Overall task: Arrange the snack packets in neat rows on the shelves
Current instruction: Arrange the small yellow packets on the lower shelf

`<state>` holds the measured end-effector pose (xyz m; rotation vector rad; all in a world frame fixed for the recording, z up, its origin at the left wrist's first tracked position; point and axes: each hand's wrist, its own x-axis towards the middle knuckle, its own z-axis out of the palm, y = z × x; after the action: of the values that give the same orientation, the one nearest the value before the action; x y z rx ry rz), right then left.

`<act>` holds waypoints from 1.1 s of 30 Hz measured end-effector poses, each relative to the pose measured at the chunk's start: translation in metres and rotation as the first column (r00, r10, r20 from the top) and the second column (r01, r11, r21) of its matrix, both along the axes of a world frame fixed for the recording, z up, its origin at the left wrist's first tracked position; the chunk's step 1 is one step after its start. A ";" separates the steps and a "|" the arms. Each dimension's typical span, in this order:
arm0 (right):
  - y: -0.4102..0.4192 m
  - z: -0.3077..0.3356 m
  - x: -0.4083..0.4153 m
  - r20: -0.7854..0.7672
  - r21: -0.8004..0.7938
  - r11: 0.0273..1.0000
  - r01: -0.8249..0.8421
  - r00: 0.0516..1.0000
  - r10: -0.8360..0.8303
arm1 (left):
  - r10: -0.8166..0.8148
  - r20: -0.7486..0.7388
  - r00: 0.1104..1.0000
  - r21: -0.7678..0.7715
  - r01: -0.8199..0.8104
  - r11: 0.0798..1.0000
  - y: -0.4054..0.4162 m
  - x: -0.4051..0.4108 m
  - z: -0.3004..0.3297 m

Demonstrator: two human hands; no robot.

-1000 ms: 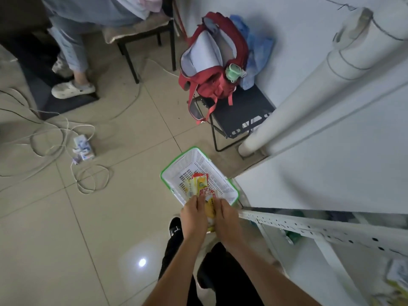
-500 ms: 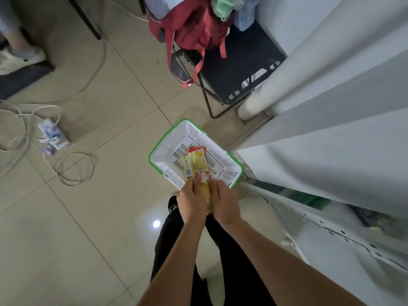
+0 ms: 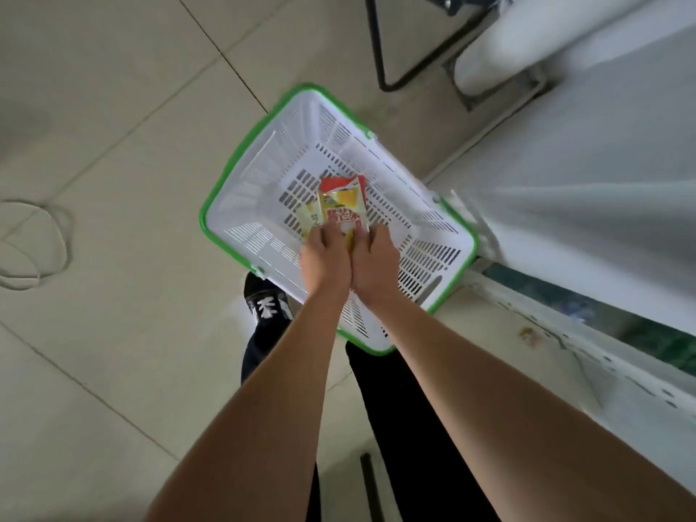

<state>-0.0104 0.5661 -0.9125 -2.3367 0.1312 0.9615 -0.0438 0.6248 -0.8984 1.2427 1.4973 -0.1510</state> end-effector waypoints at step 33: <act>-0.072 0.223 0.073 0.326 -0.376 0.890 -0.257 0.862 0.387 | -0.939 -0.315 0.136 0.360 0.933 0.014 0.069 0.066 0.191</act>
<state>0.0626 0.4943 -0.6899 -2.8732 -0.3077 0.6274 0.0225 0.6935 -0.7076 2.5624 0.3247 -0.6975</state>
